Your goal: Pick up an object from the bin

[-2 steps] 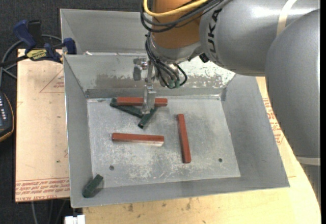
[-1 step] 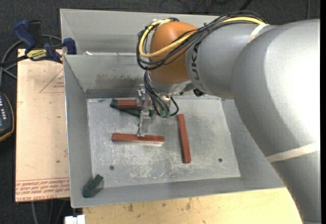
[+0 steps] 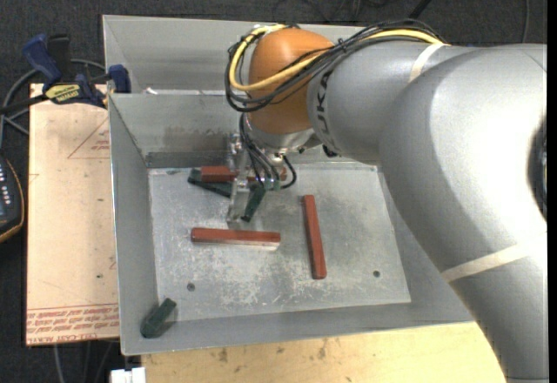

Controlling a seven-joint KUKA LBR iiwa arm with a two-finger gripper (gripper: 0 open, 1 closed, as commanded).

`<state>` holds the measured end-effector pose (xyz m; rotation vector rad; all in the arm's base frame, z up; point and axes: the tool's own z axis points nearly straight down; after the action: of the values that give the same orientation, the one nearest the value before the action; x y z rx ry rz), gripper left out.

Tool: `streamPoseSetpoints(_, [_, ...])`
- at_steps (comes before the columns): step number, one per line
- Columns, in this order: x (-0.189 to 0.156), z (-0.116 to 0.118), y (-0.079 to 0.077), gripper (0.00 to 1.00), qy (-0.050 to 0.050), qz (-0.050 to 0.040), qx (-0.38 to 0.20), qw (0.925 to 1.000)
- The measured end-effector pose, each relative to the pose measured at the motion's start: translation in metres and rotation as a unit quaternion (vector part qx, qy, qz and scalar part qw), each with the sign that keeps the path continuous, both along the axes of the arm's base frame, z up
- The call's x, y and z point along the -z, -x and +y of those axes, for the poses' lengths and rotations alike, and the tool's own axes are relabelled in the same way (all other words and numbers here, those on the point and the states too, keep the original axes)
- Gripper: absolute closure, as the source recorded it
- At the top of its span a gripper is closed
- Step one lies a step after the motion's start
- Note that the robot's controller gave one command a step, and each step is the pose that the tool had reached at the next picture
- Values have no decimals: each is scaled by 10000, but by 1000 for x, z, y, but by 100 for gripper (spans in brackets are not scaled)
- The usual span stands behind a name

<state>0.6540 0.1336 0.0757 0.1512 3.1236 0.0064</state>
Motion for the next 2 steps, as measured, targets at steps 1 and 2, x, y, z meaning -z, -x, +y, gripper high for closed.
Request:
streamPoseSetpoints(1, [1, 1, 1, 100, -4, 10, 1, 10000])
streamPoseSetpoints(2, [-38, -5, 0, 100, 18, 34, -966, 9953])
